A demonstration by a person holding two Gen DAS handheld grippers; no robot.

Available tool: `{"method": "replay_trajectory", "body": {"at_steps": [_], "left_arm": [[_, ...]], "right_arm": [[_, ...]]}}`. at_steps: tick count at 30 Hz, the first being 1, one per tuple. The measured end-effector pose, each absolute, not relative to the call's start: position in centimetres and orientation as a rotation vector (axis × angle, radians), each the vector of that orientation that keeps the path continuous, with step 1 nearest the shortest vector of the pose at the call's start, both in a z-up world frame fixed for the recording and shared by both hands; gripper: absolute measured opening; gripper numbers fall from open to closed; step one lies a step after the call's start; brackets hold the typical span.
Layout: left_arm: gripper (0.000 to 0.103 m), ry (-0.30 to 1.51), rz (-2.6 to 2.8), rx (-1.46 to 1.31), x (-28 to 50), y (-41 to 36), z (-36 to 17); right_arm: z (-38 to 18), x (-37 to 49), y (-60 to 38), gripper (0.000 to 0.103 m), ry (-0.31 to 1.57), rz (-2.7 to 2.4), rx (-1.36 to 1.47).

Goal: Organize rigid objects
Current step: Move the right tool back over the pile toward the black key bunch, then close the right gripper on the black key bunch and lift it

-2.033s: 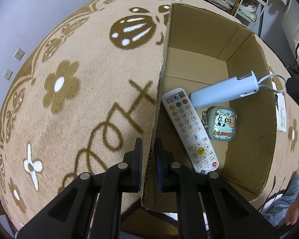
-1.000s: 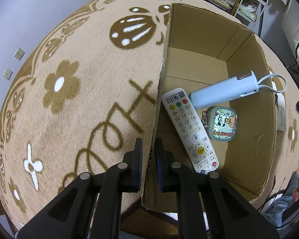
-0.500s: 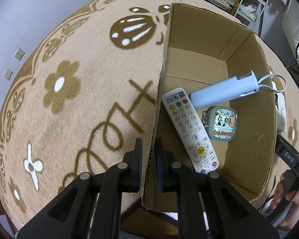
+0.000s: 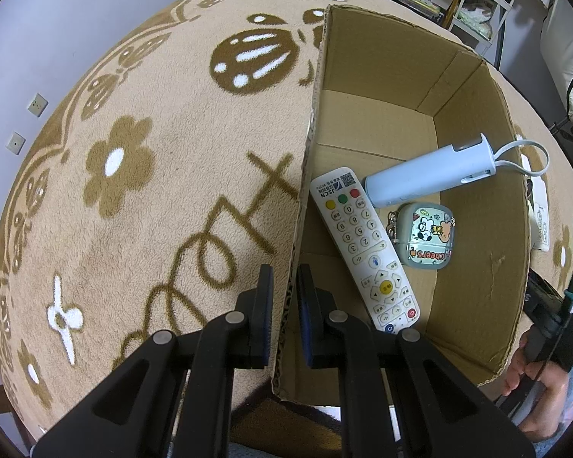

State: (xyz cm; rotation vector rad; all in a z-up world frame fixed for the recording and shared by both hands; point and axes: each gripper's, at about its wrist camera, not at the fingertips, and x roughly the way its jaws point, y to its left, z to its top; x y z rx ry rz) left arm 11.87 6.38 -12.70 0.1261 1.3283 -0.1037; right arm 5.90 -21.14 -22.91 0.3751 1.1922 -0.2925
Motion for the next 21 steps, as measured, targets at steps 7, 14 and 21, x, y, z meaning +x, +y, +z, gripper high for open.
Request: {"method": "replay_trajectory", "body": {"at_steps": [7,14,21], "left_arm": [[0.013,1.328,-0.103,0.127,11.9,6.4,-12.7],[0.012,1.328,-0.103,0.126,11.9,6.4,-12.7],[0.013,1.328,-0.103,0.126,11.8,6.4,-12.7]], "right_arm": [[-23.1,6.0,-19.0,0.071,1.203,-0.373,0.283],[-22.5,4.9,-19.3,0.043,1.198,-0.386,0.313],[-21.6,5.0,-18.3,0.032,1.208,-0.375,0.319]]}}
